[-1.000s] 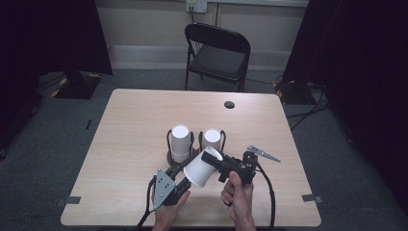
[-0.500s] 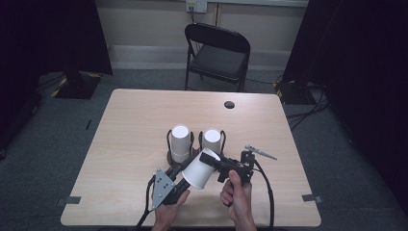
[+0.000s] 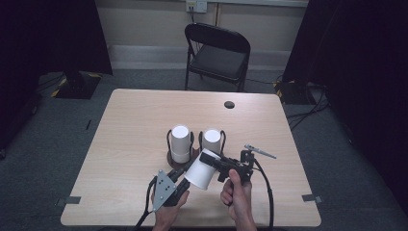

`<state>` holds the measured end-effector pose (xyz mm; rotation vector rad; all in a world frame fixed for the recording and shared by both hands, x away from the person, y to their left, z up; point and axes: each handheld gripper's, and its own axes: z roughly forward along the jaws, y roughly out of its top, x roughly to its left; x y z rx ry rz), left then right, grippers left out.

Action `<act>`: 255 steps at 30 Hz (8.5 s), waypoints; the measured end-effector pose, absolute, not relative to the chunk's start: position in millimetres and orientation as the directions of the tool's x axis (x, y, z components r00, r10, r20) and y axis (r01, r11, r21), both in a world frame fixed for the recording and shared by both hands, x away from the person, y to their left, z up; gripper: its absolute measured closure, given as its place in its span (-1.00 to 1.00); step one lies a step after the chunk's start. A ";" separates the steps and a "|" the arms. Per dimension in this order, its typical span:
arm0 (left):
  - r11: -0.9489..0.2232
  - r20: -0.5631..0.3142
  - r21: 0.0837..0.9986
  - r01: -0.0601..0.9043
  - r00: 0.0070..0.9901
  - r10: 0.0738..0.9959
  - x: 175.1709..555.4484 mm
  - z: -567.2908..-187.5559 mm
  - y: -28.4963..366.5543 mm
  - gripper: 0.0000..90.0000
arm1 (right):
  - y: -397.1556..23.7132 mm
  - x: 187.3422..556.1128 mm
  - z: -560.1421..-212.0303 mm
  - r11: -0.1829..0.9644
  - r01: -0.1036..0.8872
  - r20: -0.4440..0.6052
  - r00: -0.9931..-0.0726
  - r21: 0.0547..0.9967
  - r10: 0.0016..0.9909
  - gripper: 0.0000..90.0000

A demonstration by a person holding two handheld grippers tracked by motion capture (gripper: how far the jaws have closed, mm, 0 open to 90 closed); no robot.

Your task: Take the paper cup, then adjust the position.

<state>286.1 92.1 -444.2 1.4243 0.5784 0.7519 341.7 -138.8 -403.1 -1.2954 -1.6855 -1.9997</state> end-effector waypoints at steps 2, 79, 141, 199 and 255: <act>-0.011 0.080 0.994 -0.108 0.658 0.749 286.7 -444.6 92.7 0.93 | -140.0 338.9 -399.6 -0.309 0.619 0.687 -0.590 0.722 0.424 -0.44; -0.545 -0.047 0.722 0.426 0.817 0.575 336.4 -418.1 96.7 0.92 | -125.5 256.9 -449.2 0.452 0.075 -0.261 -0.729 0.889 0.632 -0.64; -0.586 -0.213 0.594 0.552 0.810 0.546 347.8 -406.9 65.0 0.92 | -72.9 248.1 -465.8 0.664 -0.280 -0.701 -0.479 0.693 0.529 -0.49; -0.285 -0.048 0.890 0.355 0.696 0.717 328.8 -410.2 97.3 -0.51 | -106.5 270.8 -456.4 0.501 -0.063 -0.450 -0.547 0.863 0.706 -0.48; -0.083 0.030 0.980 0.179 0.281 0.959 290.3 -496.5 143.8 -0.66 | -204.5 357.9 -444.4 0.121 0.191 -0.034 -0.405 0.974 0.914 -0.48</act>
